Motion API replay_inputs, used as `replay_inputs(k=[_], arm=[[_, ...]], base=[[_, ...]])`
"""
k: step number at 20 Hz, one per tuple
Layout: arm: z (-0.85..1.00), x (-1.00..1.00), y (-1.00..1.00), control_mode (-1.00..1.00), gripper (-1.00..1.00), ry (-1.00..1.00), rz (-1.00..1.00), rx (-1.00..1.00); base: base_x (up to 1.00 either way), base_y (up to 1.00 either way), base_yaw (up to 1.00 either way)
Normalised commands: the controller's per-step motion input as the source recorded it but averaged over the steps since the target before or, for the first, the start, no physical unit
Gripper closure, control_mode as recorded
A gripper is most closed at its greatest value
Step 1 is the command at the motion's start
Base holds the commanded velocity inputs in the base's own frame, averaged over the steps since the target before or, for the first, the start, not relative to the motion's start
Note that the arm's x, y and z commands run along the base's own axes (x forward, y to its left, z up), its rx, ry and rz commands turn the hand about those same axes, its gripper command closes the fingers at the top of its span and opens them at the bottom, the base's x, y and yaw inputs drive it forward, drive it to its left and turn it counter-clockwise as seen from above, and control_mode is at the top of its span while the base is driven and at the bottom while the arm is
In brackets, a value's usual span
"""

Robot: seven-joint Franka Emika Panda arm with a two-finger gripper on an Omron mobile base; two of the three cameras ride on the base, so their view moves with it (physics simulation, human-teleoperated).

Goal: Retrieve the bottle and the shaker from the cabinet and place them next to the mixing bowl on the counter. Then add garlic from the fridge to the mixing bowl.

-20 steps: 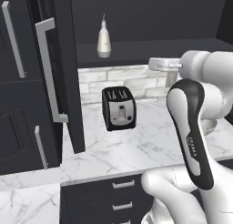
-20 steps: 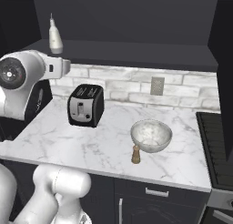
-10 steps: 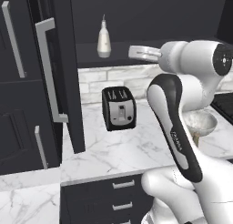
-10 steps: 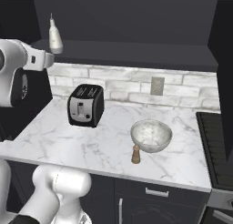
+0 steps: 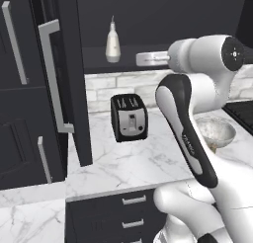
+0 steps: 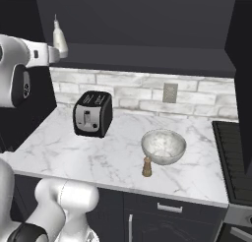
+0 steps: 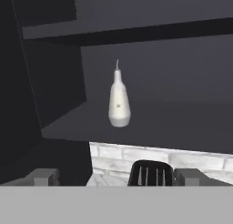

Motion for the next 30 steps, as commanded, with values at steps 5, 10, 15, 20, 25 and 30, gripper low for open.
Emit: replay_inputs(k=[5, 10, 15, 20, 25, 30], arm=[[0.17, 0.01, 0.01, -1.0, -1.0, -0.04, 0.08, -0.31], [0.01, 0.34, 0.02, -1.0, -1.0, -0.06, 0.01, -0.02], [-0.01, 0.45, 0.01, -1.0, -1.0, -0.15, 0.0, 0.01], [0.0, 0.48, 0.23, -1.0, -1.0, -0.01, -0.01, 0.01], [0.0, 0.36, 0.27, -1.0, -1.0, 0.01, 0.0, 0.03], [0.1, 0.15, 0.04, -1.0, -1.0, 0.04, -0.01, 0.02]], base=[[0.0, 0.0, 0.0], [0.0, 0.0, 0.0], [0.0, 0.0, 0.0], [0.0, 0.0, 0.0], [0.0, 0.0, 0.0], [0.0, 0.0, 0.0]])
